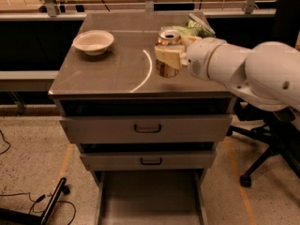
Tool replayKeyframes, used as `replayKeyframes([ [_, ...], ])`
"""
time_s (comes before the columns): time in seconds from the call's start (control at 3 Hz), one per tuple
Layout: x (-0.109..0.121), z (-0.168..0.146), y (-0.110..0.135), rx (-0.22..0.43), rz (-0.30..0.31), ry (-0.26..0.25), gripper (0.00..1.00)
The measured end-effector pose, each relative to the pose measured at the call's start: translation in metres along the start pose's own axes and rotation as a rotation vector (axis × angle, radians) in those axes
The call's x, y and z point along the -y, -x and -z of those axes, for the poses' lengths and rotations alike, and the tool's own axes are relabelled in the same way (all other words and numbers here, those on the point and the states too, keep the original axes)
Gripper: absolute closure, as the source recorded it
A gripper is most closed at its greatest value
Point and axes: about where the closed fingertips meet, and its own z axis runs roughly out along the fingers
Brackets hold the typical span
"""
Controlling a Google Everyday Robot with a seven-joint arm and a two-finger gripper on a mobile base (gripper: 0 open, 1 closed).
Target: Place orange can into bottom drawer
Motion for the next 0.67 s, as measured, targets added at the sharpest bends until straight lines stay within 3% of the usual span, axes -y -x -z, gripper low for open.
replayKeyframes([
  [0.33,-0.035,0.024,-0.020,0.027,-0.006,0.073,1.00],
  [0.67,-0.037,0.079,-0.020,0.094,0.010,0.077,1.00],
])
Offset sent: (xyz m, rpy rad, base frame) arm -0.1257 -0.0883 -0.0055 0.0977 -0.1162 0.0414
